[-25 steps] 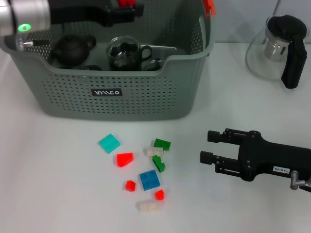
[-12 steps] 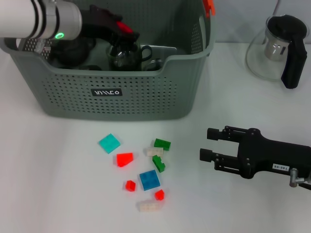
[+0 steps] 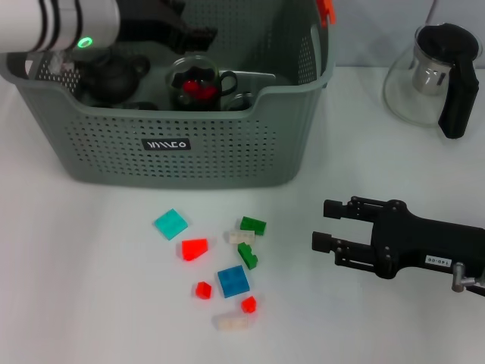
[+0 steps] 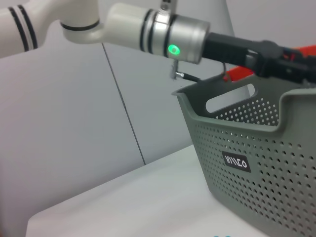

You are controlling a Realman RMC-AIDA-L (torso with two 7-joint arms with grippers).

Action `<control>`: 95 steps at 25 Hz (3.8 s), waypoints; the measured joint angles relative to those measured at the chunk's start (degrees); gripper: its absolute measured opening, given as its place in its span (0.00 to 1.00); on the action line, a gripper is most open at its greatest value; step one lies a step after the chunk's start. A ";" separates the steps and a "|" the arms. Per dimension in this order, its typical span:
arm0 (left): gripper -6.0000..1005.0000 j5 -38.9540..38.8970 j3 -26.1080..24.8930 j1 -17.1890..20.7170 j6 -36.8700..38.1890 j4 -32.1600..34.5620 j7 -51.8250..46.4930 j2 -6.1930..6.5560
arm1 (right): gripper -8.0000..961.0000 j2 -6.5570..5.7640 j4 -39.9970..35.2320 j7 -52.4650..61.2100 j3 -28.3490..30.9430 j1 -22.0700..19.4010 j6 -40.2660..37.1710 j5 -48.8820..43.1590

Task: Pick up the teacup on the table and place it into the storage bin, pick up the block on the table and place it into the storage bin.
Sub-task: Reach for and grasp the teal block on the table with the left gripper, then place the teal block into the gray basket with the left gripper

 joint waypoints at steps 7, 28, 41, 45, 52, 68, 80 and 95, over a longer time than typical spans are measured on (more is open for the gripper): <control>0.71 -16.88 -4.65 7.35 12.70 7.15 4.02 0.57 | 0.70 0.00 0.00 0.00 0.00 0.00 -0.04 -0.12; 0.70 -14.13 -23.65 24.02 44.99 -15.19 51.69 -1.82 | 0.70 0.09 -0.04 1.15 0.00 0.16 0.19 -0.33; 0.61 -11.89 -23.73 22.36 24.79 -23.21 59.79 -3.25 | 0.70 -0.23 -0.01 2.47 0.00 0.12 0.33 -0.32; 0.61 -12.21 -23.78 21.79 21.09 -24.80 61.88 -3.38 | 0.70 -0.26 0.00 2.47 0.00 0.17 0.39 -0.32; 0.61 -12.27 -23.84 20.43 15.09 -27.37 63.90 -3.44 | 0.70 -0.33 0.01 2.46 0.00 0.17 0.39 -0.33; 0.60 -11.80 -23.82 19.26 12.95 -28.95 64.00 -3.44 | 0.70 -0.35 0.00 2.46 0.00 0.17 0.40 -0.32; 0.54 -11.31 -23.73 19.29 12.90 -28.98 63.14 -3.34 | 0.70 -0.35 0.00 2.46 0.00 0.17 0.44 -0.32; 0.49 -11.00 -20.70 18.71 11.82 -28.15 57.59 -3.10 | 0.70 -0.35 0.00 2.46 0.00 0.17 0.82 -0.32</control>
